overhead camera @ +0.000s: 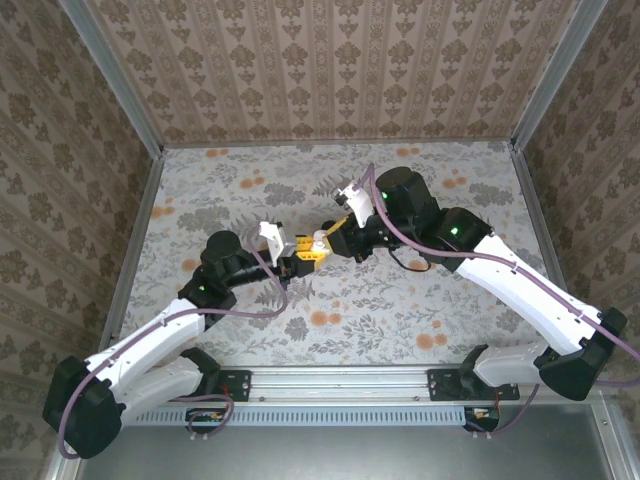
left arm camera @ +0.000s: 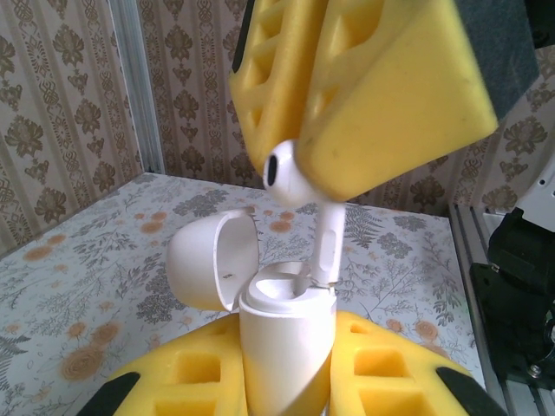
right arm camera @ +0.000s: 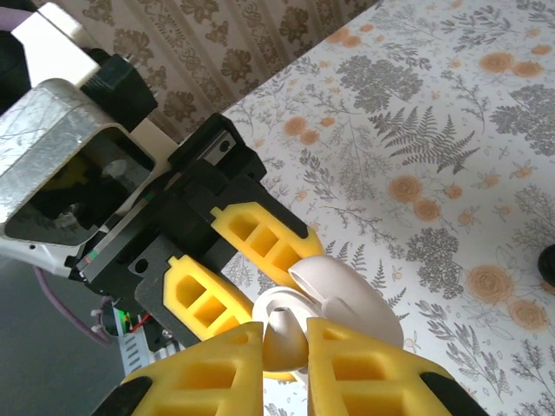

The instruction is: Insert the wireless bluetooth earbuds into the charging case

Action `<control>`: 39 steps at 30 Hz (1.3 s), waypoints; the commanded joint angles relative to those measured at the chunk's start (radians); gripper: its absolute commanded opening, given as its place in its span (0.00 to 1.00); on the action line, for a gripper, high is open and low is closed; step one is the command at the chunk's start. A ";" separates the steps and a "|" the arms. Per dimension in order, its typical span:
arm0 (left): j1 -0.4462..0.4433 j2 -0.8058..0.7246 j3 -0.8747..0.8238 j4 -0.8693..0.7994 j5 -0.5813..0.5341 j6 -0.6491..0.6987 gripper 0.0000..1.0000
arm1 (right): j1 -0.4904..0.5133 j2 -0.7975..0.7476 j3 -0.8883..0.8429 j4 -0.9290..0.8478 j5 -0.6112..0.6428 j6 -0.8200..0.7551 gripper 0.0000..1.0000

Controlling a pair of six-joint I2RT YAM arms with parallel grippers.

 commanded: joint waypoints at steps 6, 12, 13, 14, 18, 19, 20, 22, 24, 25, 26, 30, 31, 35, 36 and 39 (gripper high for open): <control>0.007 0.020 0.033 0.050 0.051 -0.018 0.00 | -0.006 0.045 0.015 -0.054 -0.042 -0.058 0.16; 0.007 0.027 0.032 0.056 0.052 -0.019 0.00 | -0.019 0.021 0.016 -0.040 -0.033 -0.057 0.16; 0.008 0.027 0.032 0.056 0.053 -0.020 0.00 | -0.020 0.015 0.015 -0.039 -0.032 -0.059 0.16; 0.008 0.030 0.034 0.055 0.054 -0.021 0.00 | -0.022 0.009 0.014 -0.036 -0.031 -0.060 0.16; 0.007 0.036 0.038 0.057 0.067 -0.024 0.00 | -0.029 -0.007 0.019 -0.041 -0.027 -0.070 0.16; 0.008 0.038 0.038 0.057 0.067 -0.024 0.00 | -0.029 -0.009 0.020 -0.044 -0.025 -0.072 0.16; 0.007 0.040 0.038 0.058 0.069 -0.025 0.00 | -0.030 -0.012 0.023 -0.046 -0.025 -0.075 0.16; 0.008 0.040 0.038 0.057 0.073 -0.027 0.00 | -0.033 -0.015 0.027 -0.046 -0.024 -0.080 0.16; 0.007 0.043 0.038 0.060 0.077 -0.029 0.00 | -0.034 -0.016 0.032 -0.046 -0.023 -0.085 0.16; 0.007 0.043 0.038 0.059 0.078 -0.030 0.00 | -0.035 -0.018 0.035 -0.046 -0.022 -0.088 0.16; 0.007 0.043 0.038 0.059 0.080 -0.031 0.00 | -0.036 -0.018 0.037 -0.045 -0.021 -0.091 0.16; 0.007 0.047 0.038 0.060 0.089 -0.036 0.00 | -0.040 -0.010 0.044 -0.049 -0.017 -0.108 0.16; 0.007 0.049 0.040 0.060 0.089 -0.037 0.00 | -0.042 -0.007 0.046 -0.051 -0.017 -0.110 0.16; 0.007 0.052 0.041 0.059 0.092 -0.037 0.00 | -0.042 0.005 0.058 -0.055 -0.019 -0.116 0.16; 0.007 0.056 0.043 0.059 0.094 -0.037 0.00 | -0.041 0.007 0.062 -0.055 -0.019 -0.116 0.16; 0.007 0.062 0.045 0.059 0.096 -0.037 0.00 | -0.043 0.008 0.064 -0.044 -0.023 -0.113 0.16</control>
